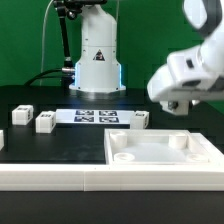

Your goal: Assemble one leg

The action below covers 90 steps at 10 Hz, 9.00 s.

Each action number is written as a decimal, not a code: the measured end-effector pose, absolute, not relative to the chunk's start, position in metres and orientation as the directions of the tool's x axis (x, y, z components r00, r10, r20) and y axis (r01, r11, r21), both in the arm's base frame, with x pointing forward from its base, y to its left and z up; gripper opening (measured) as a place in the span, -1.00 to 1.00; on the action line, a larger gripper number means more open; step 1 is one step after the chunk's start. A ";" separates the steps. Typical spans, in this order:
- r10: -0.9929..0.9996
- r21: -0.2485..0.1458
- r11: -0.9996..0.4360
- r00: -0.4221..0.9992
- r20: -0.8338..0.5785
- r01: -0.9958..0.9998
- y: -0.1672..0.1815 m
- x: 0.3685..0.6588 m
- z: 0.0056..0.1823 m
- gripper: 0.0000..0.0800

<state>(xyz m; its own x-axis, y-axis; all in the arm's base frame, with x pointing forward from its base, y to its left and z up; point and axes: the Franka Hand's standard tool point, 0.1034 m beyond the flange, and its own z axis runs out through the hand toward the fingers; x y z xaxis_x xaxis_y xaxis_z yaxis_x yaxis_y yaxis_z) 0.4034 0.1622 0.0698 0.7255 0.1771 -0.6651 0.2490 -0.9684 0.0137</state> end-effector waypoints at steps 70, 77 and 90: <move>0.197 0.001 -0.971 0.800 0.566 0.238 0.121 0.606 0.087 0.61; 0.223 -0.006 -0.966 0.848 0.481 0.258 0.121 0.608 0.109 0.62; 0.260 -0.125 -0.961 0.959 -0.116 0.245 0.125 0.619 0.094 0.13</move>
Offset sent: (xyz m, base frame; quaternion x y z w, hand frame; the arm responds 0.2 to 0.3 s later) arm 0.0000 0.0000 0.0000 0.0000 0.0650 0.0000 0.9979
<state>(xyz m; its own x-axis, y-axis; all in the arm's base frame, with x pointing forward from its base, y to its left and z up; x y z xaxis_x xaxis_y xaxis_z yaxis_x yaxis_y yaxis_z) 0.6188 0.1249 0.0936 0.9587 0.2597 -0.1158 0.2453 -0.9614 -0.1246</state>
